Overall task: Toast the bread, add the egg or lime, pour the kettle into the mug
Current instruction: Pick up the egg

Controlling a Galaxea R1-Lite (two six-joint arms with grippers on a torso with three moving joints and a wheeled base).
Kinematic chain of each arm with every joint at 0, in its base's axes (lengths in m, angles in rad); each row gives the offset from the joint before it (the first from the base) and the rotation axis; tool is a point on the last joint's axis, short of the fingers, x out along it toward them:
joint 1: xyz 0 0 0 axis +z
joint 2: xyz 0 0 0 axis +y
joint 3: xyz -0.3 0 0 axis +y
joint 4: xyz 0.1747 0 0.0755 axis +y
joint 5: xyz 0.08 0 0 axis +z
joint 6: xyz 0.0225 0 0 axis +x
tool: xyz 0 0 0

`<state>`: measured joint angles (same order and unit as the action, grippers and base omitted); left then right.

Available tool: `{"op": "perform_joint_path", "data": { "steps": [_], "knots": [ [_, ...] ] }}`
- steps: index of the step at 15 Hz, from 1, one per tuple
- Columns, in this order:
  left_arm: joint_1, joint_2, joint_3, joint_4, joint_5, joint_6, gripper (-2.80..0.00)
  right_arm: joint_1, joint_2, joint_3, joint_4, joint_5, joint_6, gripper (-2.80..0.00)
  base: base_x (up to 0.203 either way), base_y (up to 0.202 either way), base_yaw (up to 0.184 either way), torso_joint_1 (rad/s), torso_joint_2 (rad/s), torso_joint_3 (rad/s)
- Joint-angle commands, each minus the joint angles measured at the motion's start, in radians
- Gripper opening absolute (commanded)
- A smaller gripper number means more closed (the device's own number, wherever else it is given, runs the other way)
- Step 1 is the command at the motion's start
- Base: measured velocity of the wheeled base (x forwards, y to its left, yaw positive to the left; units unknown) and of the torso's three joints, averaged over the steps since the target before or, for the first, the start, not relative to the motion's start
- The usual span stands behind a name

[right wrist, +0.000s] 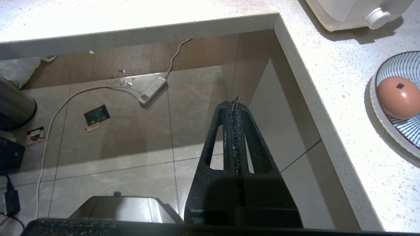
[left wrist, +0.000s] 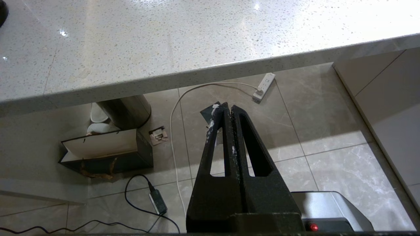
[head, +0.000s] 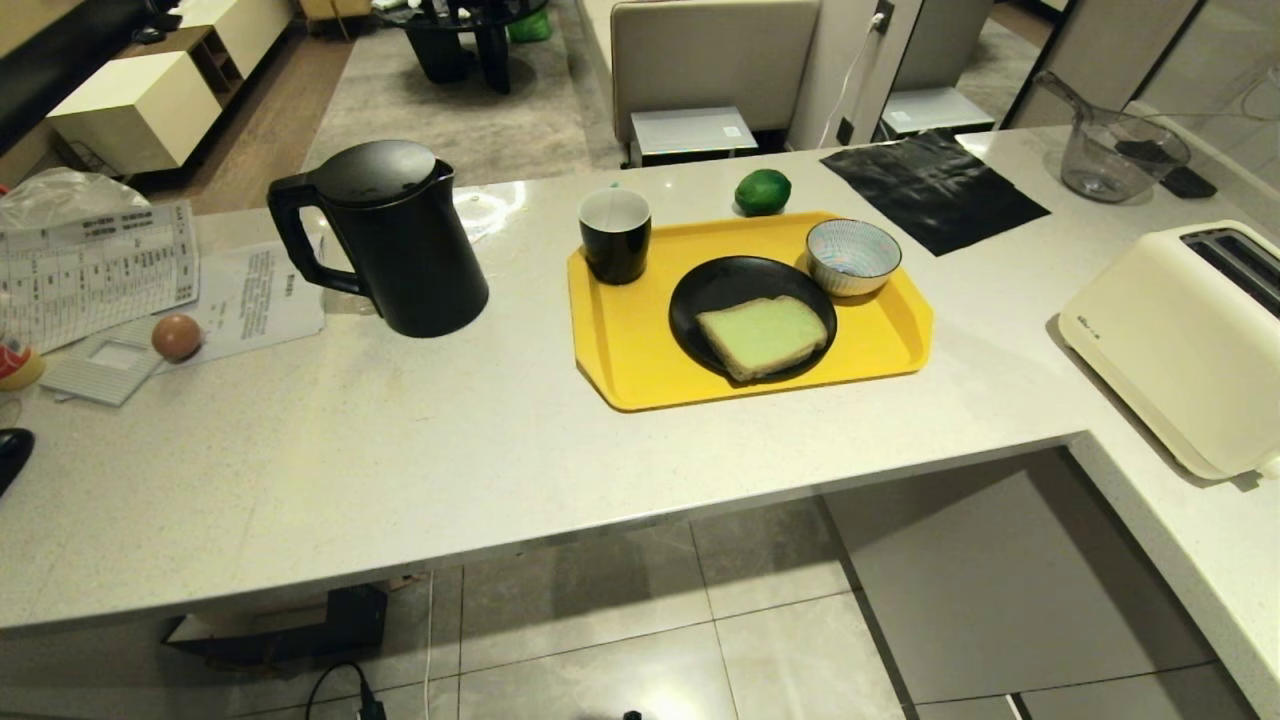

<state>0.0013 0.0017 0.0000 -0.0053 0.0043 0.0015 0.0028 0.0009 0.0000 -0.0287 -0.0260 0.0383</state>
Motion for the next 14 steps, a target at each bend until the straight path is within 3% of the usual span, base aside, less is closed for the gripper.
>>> {"op": "perform_joint_path", "data": {
  "steps": [1, 14],
  "knots": [
    [0.0, 0.0, 0.0, -0.001, 0.0, 0.0, -2.8, 0.0, 0.002, 0.009, 0.0, -0.002, 0.001, -2.8, 0.0, 0.0, 0.0, 0.0, 0.0, 0.0],
    [0.0, 0.0, 0.0, -0.001, 0.0, 0.0, -2.8, 0.0, 0.002, 0.009, 0.0, -0.002, 0.002, -2.8, 0.0, 0.0, 0.0, 0.0, 0.0, 0.0]
  ]
}}
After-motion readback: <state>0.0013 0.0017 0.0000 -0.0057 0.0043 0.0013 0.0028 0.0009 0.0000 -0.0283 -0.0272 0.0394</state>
